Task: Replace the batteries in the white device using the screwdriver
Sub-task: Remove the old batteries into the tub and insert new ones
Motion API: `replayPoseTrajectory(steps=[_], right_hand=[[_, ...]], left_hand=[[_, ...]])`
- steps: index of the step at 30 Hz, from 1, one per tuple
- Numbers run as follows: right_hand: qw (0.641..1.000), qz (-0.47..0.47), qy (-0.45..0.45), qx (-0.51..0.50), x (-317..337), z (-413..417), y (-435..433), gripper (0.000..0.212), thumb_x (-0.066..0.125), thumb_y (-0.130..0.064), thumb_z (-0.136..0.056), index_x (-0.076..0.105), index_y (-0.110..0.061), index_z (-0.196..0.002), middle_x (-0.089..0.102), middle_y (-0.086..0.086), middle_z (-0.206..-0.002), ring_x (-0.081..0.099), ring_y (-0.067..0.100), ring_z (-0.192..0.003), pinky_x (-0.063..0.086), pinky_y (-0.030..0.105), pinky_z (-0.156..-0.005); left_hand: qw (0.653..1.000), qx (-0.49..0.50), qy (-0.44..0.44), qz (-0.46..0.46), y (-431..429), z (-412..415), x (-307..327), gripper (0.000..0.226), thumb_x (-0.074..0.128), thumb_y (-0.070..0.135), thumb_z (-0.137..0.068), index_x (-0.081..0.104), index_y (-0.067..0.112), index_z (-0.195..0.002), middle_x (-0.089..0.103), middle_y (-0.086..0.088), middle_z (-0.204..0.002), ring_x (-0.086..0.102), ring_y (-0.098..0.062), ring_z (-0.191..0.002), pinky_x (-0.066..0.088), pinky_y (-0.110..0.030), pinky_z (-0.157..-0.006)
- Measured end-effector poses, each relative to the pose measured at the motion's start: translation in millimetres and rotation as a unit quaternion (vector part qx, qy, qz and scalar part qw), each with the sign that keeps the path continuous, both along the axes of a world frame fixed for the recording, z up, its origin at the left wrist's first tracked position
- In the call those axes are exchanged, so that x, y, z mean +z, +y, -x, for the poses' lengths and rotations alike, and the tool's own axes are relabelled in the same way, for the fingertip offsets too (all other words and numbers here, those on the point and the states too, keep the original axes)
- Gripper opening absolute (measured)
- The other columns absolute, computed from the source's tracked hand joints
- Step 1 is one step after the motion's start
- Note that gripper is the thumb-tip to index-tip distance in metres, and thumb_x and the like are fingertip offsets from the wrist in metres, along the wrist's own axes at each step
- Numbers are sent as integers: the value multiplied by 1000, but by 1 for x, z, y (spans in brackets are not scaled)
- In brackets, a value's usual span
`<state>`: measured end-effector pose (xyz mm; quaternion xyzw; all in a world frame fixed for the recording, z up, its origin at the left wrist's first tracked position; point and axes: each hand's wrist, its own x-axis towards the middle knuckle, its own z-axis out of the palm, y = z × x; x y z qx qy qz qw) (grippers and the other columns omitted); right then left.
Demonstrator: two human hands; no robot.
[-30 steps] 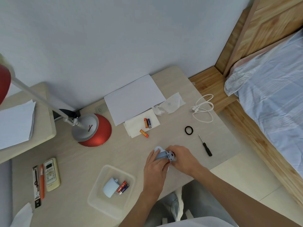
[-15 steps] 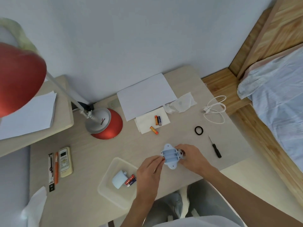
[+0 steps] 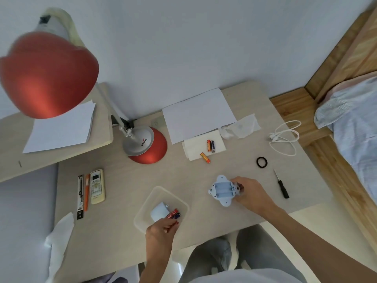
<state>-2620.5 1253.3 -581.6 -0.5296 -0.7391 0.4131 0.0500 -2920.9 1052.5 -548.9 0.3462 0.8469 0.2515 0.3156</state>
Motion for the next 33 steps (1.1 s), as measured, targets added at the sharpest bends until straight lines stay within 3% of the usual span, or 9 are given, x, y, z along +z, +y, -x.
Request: replayPoseTrajectory(steps=[4,9,17,21,24,27,29,33], right_hand=[[1000,0,5,-4,1,0,-1,29,81,-20,-83,72,-30,-108,72,-16,-93,67,2,-87,58,29,-83],[1000,2,-2,-4,3,0,-1,30,81,-17,-81,72,-29,-107,72,-14,-93,67,5,-86,58,31,-83],[1000,7,-4,-8,3,1,-1,29,82,-19,-81,71,-31,-105,72,-14,-91,68,5,-84,60,32,-81],[1000,8,-5,-13,2,2,-2,30,84,-20,-81,71,-32,-105,72,-15,-92,68,4,-85,61,32,-82],[1000,13,-8,-18,0,2,-4,29,83,-20,-82,70,-33,-105,71,-16,-92,68,4,-85,61,32,-83],[999,20,-17,-20,-1,2,-4,31,81,-20,-84,68,-36,-106,71,-15,-94,68,4,-87,61,31,-84],[999,25,-19,-22,-2,1,-5,30,80,-19,-86,69,-35,-108,71,-14,-96,68,5,-89,61,31,-86],[999,32,-19,-25,-4,-5,-6,34,78,-23,-89,66,-35,-118,69,-17,-105,65,2,-96,58,28,-91]], left_hand=[[999,10,-12,42,5,3,-6,14,92,14,-79,86,23,-89,79,15,-81,74,-2,-71,62,-21,-81],[999,4,5,48,9,1,-11,12,91,15,-80,87,22,-89,79,13,-79,74,-8,-72,63,-27,-85],[998,11,-11,57,5,4,-6,10,92,24,-79,85,28,-86,79,14,-80,75,-4,-71,65,-33,-85],[999,15,-15,46,8,5,18,15,90,23,-81,84,24,-94,78,15,-84,74,-2,-77,64,-33,-85],[999,-29,28,-9,24,6,41,16,89,23,-83,81,36,-91,77,21,-91,72,-3,-85,62,-38,-86],[991,-76,102,-43,61,-3,66,16,84,34,-88,79,34,-104,75,19,-108,70,-8,-99,58,-36,-98],[977,-126,160,-62,93,-11,72,25,80,37,-92,78,30,-116,73,13,-119,68,-10,-110,52,-32,-106],[949,-236,187,-90,159,-27,56,39,80,24,-93,71,14,-130,69,-2,-128,62,-20,-120,52,-34,-105]])
